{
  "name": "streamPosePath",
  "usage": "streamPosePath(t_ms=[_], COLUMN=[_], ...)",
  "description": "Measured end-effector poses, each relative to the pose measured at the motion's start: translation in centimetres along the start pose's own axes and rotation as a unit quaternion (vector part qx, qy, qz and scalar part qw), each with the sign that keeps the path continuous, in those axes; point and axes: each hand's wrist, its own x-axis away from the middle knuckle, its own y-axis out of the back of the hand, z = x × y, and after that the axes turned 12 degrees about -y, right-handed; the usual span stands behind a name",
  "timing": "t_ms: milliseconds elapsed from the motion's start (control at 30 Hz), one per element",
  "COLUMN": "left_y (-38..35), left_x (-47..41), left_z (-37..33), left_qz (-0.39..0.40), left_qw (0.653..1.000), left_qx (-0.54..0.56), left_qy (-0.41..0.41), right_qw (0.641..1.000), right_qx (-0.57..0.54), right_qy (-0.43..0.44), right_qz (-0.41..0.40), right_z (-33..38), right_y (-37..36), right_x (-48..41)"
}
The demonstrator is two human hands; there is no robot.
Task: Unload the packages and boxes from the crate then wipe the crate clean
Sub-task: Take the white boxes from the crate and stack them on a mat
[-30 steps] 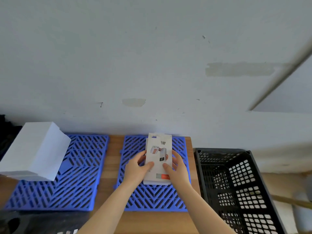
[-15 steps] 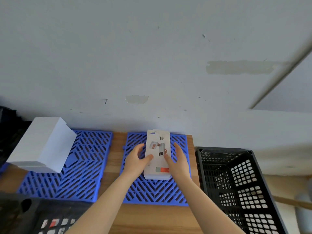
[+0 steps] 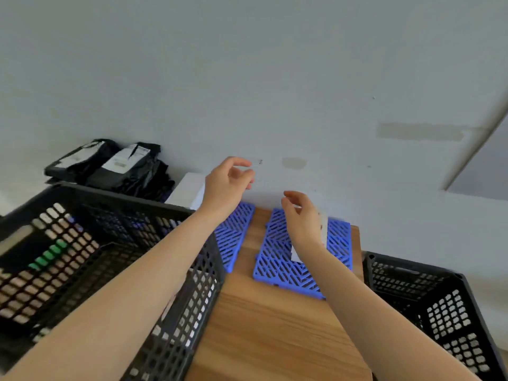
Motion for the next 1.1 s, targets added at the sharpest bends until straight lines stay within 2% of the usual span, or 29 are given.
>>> streamPosePath(t_ms=[100, 267, 433, 600, 767, 967, 1100], left_y=[5.7, 13.7, 19.0, 22.9, 24.9, 23.5, 21.5], left_x=[2.7, 6.6, 8.2, 6.5, 4.8, 4.9, 5.3], left_z=[-0.6, 2.5, 7.7, 12.4, 16.3, 19.3, 20.9], left_qz=[-0.039, -0.083, -0.043, 0.038, 0.123, 0.203, 0.241], left_qw=[0.999, 0.993, 0.989, 0.986, 0.979, 0.961, 0.945], left_qx=[-0.008, -0.051, -0.079, -0.092, -0.078, -0.072, -0.104], left_qy=[0.004, 0.06, 0.116, 0.134, 0.143, 0.172, 0.197], right_qw=[0.998, 0.991, 0.989, 0.992, 0.996, 0.99, 0.982], right_qx=[-0.005, 0.002, 0.015, 0.038, 0.067, 0.125, 0.145], right_qy=[0.022, 0.034, 0.038, 0.041, -0.007, -0.067, -0.111], right_qz=[0.06, 0.126, 0.144, 0.115, 0.055, -0.027, -0.05], right_z=[2.8, 5.2, 6.4, 7.7, 7.0, 3.1, 0.1], right_y=[-4.0, -10.2, -15.5, -21.6, -26.5, -28.4, -28.7], right_x=[3.8, 8.2, 10.2, 10.1, 9.8, 10.0, 9.7])
